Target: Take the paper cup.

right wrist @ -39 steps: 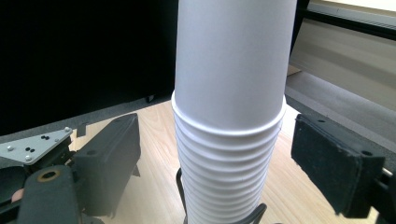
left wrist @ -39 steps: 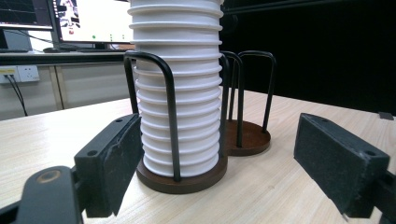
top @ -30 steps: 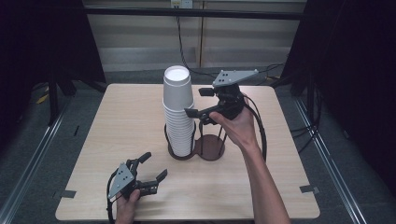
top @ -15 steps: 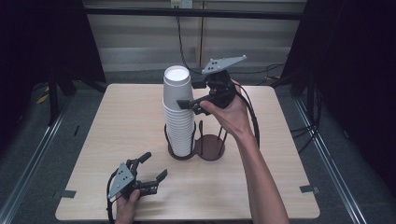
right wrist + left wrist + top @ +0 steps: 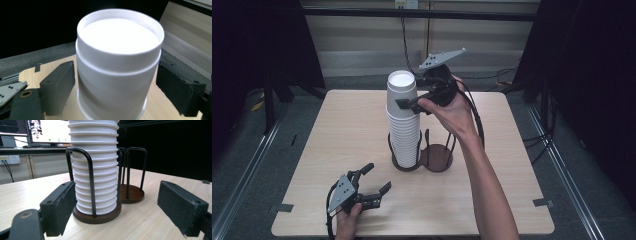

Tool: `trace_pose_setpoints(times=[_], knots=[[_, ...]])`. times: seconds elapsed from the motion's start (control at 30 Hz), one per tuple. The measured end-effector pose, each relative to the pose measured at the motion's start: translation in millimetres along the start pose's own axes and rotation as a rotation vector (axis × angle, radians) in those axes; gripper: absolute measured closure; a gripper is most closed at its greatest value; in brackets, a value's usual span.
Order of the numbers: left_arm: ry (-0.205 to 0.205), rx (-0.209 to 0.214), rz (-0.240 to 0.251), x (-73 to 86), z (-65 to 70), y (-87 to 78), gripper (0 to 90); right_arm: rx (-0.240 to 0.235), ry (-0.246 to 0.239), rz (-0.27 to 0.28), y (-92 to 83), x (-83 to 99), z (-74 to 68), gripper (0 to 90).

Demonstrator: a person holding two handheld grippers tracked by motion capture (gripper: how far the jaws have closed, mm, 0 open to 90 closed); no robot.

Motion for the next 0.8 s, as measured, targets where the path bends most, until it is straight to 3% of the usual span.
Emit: trace_pose_setpoints(times=[0.57,0.8], knots=[[-0.006,0.006,0.004,0.1,0.3,0.0,15.6,-0.014,-0.007,0.003,11.9,-9.9,1.1,17.0],[-0.004,0.010,0.003,0.1,0.3,-0.1,15.6,0.003,-0.021,0.012,12.9,-10.5,-1.1,18.5]])
Point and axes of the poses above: each handheld gripper's, and its own axes: y roughly forward along the jaws, x roughly out of its underside, z roughly to its right, the point moved 2 cm from there along y, roughly forward along the jaws, and after that the axes turned 9 degrees about -z, right-handed, at the moved point
